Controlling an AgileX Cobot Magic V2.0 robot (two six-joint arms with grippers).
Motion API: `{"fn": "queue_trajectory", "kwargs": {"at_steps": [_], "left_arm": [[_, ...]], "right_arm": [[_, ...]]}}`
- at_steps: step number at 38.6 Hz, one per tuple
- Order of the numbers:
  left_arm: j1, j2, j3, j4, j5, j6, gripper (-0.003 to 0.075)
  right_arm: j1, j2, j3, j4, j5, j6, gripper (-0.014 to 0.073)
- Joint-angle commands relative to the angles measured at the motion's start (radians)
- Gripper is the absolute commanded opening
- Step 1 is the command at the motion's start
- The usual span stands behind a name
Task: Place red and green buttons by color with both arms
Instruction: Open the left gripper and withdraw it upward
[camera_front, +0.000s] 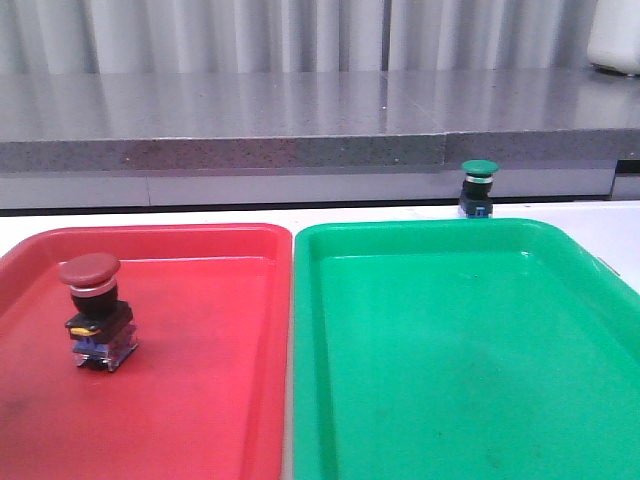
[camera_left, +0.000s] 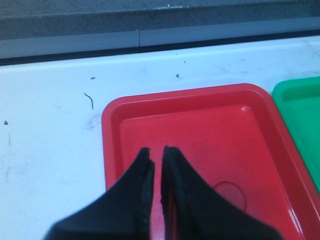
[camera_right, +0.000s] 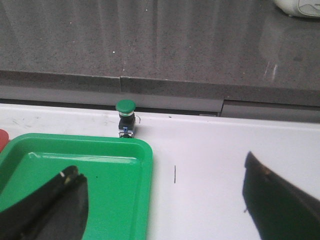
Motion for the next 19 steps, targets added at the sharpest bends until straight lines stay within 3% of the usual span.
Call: {"fn": "queue_trajectory", "kwargs": {"at_steps": [1, 10, 19], "left_arm": [[0.032, -0.130, 0.052, 0.010, -0.096, 0.000, -0.0020], [0.097, -0.438, 0.215, 0.010, -0.099, 0.000, -0.0020], [0.099, -0.722, 0.344, -0.062, -0.101, 0.000, -0.0020]], "right_arm": [[-0.007, 0.008, -0.036, -0.005, -0.074, 0.001, 0.0640], [-0.007, 0.008, -0.036, -0.005, -0.074, 0.001, 0.0640], [-0.007, 0.008, -0.036, -0.005, -0.074, 0.001, 0.0640]]}}
